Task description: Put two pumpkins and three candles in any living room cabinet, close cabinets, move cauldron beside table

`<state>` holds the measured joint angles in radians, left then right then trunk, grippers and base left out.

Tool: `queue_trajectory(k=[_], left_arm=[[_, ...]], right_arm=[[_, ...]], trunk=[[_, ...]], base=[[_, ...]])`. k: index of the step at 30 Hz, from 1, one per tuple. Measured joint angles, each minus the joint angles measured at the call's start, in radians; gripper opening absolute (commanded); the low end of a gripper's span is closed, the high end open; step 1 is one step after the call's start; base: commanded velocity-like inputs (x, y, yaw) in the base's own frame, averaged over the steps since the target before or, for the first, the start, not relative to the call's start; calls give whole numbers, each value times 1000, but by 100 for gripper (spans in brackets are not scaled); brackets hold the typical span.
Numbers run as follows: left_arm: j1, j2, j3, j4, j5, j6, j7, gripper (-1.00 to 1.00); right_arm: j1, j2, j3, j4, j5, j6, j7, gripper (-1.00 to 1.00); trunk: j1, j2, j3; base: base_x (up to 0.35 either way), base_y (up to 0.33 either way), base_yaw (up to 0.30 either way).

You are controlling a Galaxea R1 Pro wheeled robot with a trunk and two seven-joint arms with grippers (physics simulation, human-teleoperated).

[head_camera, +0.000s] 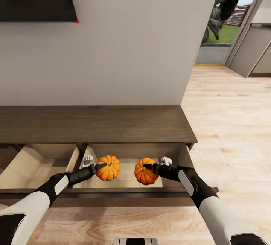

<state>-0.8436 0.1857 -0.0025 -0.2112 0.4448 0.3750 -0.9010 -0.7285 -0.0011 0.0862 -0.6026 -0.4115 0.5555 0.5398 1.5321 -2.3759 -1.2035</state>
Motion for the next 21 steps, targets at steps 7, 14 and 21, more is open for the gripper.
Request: queue_trajectory(k=[7, 14, 21], left_arm=[[0, 1, 3, -1, 3, 1, -3, -100], [0, -27, 1, -3, 2, 1, -1, -100], [0, -31, 3, -4, 3, 0, -2, -100]], right_arm=[[0, 0, 1, 0, -2, 0, 0, -100], [0, 0, 0, 1, -1, -1, 0, -100], [0, 0, 0, 1, -2, -1, 0, -100]], trunk=[[15, -28, -13], [15, -28, -13], [15, -28, -13]], base=[[0, 0, 0], [92, -100, 0], [22, -21, 0]])
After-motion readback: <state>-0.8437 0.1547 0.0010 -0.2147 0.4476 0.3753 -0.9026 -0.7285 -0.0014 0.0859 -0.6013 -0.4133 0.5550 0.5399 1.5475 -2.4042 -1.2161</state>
